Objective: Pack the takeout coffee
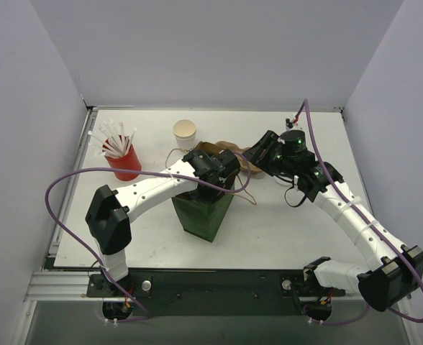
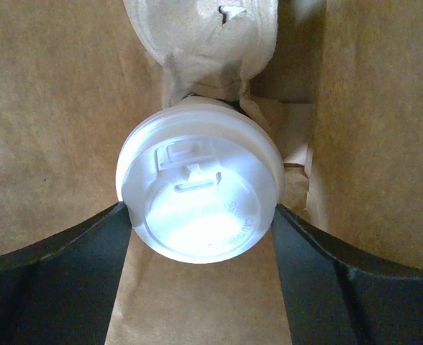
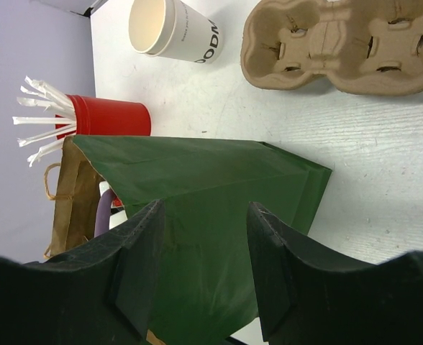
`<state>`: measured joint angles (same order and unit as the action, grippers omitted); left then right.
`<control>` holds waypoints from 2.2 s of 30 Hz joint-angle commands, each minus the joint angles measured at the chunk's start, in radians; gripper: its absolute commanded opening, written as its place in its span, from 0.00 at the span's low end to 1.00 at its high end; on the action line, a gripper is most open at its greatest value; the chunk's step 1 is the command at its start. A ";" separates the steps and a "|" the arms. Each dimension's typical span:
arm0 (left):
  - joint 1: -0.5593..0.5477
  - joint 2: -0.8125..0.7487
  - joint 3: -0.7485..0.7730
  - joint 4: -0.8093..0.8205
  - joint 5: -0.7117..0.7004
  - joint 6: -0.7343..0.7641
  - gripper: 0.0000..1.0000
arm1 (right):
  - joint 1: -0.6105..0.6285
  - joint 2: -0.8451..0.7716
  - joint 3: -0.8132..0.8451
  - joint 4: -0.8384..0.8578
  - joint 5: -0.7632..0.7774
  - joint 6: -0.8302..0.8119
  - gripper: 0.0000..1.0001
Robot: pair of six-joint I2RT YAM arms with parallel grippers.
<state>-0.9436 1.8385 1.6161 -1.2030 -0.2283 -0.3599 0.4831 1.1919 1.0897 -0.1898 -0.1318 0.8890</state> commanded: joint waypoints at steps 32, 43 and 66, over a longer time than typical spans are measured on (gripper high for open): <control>-0.008 0.058 0.005 -0.010 0.003 -0.024 0.89 | -0.003 -0.005 0.004 0.032 -0.037 -0.005 0.46; -0.009 0.039 0.039 -0.032 -0.008 -0.027 0.91 | -0.011 -0.037 -0.024 0.047 -0.026 -0.007 0.49; -0.006 -0.004 0.077 -0.055 -0.013 -0.016 0.97 | -0.066 -0.080 -0.074 0.085 -0.121 0.028 0.62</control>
<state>-0.9493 1.8336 1.6691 -1.2491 -0.2474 -0.3805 0.4370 1.1534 1.0443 -0.1585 -0.2005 0.8974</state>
